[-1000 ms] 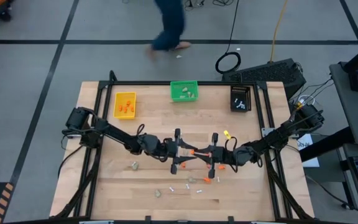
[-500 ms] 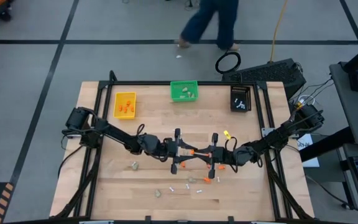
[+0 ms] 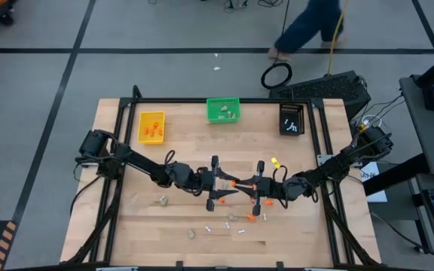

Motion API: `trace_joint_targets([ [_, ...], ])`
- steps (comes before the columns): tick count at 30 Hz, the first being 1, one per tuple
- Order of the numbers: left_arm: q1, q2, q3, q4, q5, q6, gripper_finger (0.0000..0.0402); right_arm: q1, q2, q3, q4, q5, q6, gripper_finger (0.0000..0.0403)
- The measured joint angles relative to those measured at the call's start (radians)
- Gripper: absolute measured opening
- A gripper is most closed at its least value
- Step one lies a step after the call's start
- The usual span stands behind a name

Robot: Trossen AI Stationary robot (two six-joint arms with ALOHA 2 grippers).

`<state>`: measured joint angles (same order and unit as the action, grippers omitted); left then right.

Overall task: Sort Halloween decoration
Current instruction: Put the orange skeleton toy into the yellow bin

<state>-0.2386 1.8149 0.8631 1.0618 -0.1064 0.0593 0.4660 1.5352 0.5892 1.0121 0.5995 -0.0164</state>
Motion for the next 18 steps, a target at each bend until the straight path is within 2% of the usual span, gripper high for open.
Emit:
trace_joint_targets([
  [3,0.0,0.0,0.0,0.006,0.008,0.003,0.0159,0.0,0.0,0.0,0.0,0.0,-0.001,0.0012],
  [13,0.001,0.0,0.0,0.011,0.017,0.009,0.0055,0.001,0.001,0.0,-0.001,-0.007,-0.003,0.0012],
  [18,0.001,0.0,0.0,0.009,0.02,0.009,0.0035,0.001,0.001,0.0,-0.003,-0.008,0.005,0.002],
])
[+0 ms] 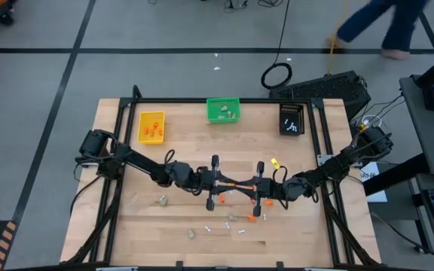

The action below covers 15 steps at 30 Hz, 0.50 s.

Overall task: Sort Halloween decoration
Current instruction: Put the orange skeleton toy into the yellow bin

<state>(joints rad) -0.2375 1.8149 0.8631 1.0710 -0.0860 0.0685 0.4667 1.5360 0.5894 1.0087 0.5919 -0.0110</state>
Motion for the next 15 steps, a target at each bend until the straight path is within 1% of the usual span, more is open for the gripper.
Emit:
trace_joint_targets([
  [3,0.0,0.0,0.0,-0.007,0.001,-0.002,0.0039,0.0,0.0,0.0,-0.012,0.001,0.028,0.0044],
  [6,0.0,0.0,0.0,-0.008,0.007,-0.003,0.0041,0.0,0.0,0.0,-0.027,0.006,0.054,0.0085],
  [11,0.0,-0.014,-0.004,-0.013,0.008,-0.005,0.0042,-0.002,0.0,0.0,-0.121,0.016,0.078,0.0154],
  [14,0.004,-0.033,-0.005,-0.044,0.006,-0.01,0.0043,-0.003,0.0,0.0,-0.173,0.016,0.078,0.0184],
  [15,0.007,-0.036,-0.005,-0.047,-0.011,-0.015,0.0043,-0.003,0.0,0.0,-0.191,0.016,0.078,0.0191],
])
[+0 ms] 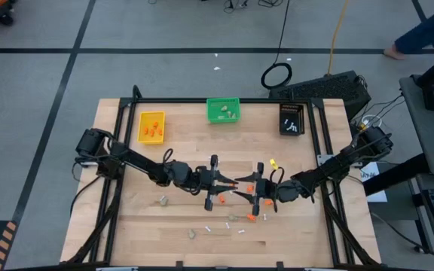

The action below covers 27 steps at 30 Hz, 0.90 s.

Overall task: Sort Halloween decoration
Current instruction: Put the orange skeleton toy into the yellow bin

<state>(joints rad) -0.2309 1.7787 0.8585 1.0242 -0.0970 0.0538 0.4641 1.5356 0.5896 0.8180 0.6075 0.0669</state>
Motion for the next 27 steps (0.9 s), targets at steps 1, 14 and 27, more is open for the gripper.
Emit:
trace_joint_targets([
  [1,0.002,-0.008,0.0,-0.019,-0.024,-0.008,0.0043,0.0,0.0,0.0,-0.011,0.0,-0.002,0.0197],
  [14,0.064,-0.365,-0.001,-0.73,-0.43,-0.073,0.0043,-0.005,0.0,0.0,-0.112,-0.002,-0.131,0.02],
  [27,0.158,-0.669,-0.002,-1.549,-0.738,-0.397,0.0043,-0.029,0.0,0.0,-0.151,-0.007,-0.132,0.0199],
])
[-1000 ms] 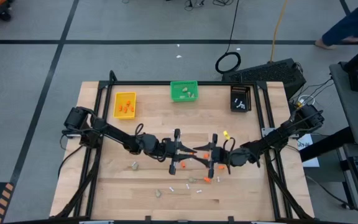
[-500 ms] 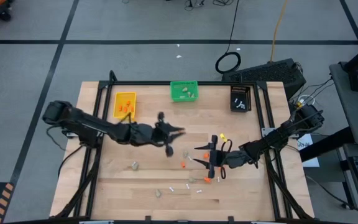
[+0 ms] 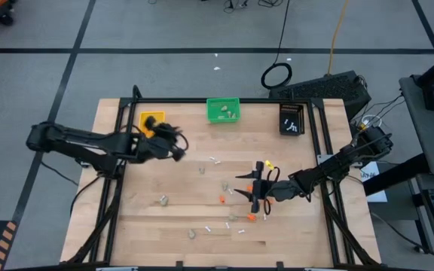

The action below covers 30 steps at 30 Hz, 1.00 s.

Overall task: Sort Halloween decoration
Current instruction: Put the orange skeleton toy into the yellow bin

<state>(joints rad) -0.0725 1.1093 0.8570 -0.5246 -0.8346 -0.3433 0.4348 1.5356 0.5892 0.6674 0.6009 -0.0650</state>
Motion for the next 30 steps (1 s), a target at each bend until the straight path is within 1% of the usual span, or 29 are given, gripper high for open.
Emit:
trace_joint_targets([
  [3,0.028,-0.047,0.0,-0.276,-0.072,-0.211,0.0043,0.0,0.0,0.0,-0.001,0.0,0.014,0.0199],
  [6,0.058,-0.071,0.0,-0.507,-0.104,-0.405,0.0043,0.0,0.0,0.0,-0.007,-0.002,0.037,0.0199],
  [8,0.078,-0.074,0.0,-0.616,-0.11,-0.508,0.0043,0.0,0.0,0.0,-0.007,-0.003,0.038,0.0199],
  [9,0.087,-0.074,-0.001,-0.64,-0.111,-0.535,0.0043,0.0,0.0,0.0,-0.006,-0.003,0.038,0.0199],
  [12,0.107,-0.071,-0.029,-0.631,-0.107,-0.537,0.0043,0.0,0.0,0.0,0.001,-0.004,0.039,0.0199],
  [15,0.147,-0.071,-0.065,-0.601,-0.058,-0.536,0.0043,0.001,0.0,0.0,0.0,-0.004,0.056,0.0199],
  [17,0.183,-0.071,-0.091,-0.583,0.016,-0.541,0.0043,0.001,0.0,0.0,0.0,-0.004,0.071,0.0199],
  [19,0.217,-0.071,-0.117,-0.53,0.103,-0.529,0.0043,0.001,0.0,0.0,0.0,-0.004,0.088,0.0199],
  [22,0.276,-0.071,-0.163,-0.43,0.241,-0.474,0.0043,0.001,0.0,0.0,0.001,-0.004,0.091,0.0199],
  [24,0.316,-0.07,-0.186,-0.38,0.307,-0.43,0.0043,0.001,0.0,0.0,0.001,-0.004,0.091,0.0199],
  [27,0.379,-0.069,-0.221,-0.306,0.334,-0.353,0.0043,0.001,0.0,0.0,0.001,-0.004,0.1,0.0199],
  [30,0.45,-0.066,-0.228,-0.26,0.352,-0.3,0.0043,0.001,0.0,0.0,0.001,-0.004,0.103,0.0199],
])
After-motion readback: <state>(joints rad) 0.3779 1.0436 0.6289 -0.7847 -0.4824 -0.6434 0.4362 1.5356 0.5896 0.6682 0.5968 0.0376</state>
